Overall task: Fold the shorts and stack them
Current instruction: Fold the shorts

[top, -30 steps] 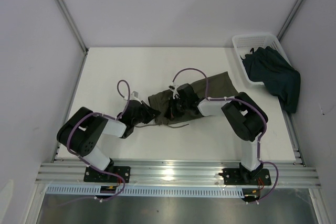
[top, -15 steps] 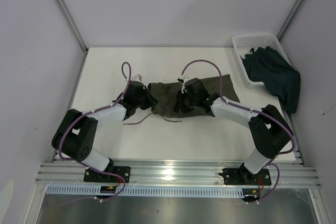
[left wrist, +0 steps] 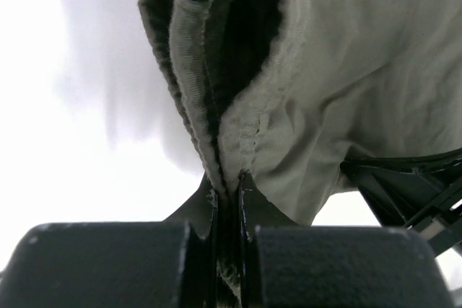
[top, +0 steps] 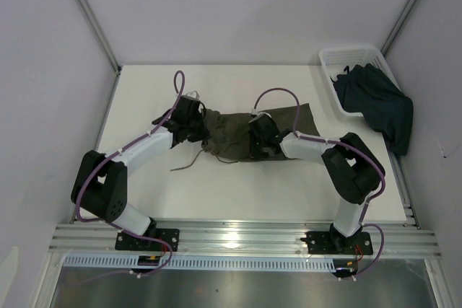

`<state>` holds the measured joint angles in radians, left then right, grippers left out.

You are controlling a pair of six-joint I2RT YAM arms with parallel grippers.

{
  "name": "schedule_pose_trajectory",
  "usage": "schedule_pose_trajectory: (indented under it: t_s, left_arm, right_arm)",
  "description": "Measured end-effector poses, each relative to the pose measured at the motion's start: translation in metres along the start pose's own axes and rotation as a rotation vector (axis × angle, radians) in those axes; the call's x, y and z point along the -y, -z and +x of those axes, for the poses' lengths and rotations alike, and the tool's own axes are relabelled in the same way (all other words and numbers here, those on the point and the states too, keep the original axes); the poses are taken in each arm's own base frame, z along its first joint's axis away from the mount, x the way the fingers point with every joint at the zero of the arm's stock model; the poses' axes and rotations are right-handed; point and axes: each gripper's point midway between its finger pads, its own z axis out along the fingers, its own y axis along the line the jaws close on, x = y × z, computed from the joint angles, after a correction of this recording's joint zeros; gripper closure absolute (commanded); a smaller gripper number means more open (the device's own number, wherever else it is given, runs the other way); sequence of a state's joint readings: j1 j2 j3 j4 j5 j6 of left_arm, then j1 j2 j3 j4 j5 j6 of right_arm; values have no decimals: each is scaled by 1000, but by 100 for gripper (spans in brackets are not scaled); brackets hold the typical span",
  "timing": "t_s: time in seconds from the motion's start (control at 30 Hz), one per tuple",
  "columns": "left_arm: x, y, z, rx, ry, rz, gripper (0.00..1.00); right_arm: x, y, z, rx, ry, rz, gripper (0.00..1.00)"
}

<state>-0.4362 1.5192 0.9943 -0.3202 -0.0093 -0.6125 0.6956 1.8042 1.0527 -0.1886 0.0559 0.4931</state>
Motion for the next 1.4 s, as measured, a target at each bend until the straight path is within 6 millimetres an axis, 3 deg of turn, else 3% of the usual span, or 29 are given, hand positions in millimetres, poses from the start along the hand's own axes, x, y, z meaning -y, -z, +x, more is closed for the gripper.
schedule_pose_trajectory:
  t_s: [0.2, 0.37, 0.5, 0.57, 0.7, 0.83, 1.03, 1.17, 1.4]
  left_arm:
    - [-7, 16, -11, -16, -58, -74, 100]
    - [-10, 32, -25, -3, -103, -124, 100]
    - [-15, 43, -29, -4, -129, -155, 100]
    - [-15, 48, -31, -3, -137, -163, 100]
    - [-16, 58, -34, 8, -149, -165, 100]
    - [-14, 67, -38, 18, -160, -162, 100]
    - [-12, 72, -43, 22, -181, -160, 100]
    - [-13, 73, -42, 17, -188, -162, 100]
    - [-14, 74, -39, 4, -193, -168, 100]
  right_arm:
    - [-34, -8, 5, 17, 39, -10, 100]
    - [-79, -10, 19, -3, 100, -72, 100]
    - [-109, -3, 27, -29, 129, -130, 100]
    - [-117, 2, 19, -21, 128, -144, 100]
    - [-120, 7, -8, 14, 95, -152, 100]
    - [-110, 8, -39, 55, 32, -142, 100]
    - [-87, 5, -65, 82, -55, -124, 100]
    - [-85, -3, -85, 113, -91, -136, 100]
    - [-86, -34, -92, 113, -134, -164, 100]
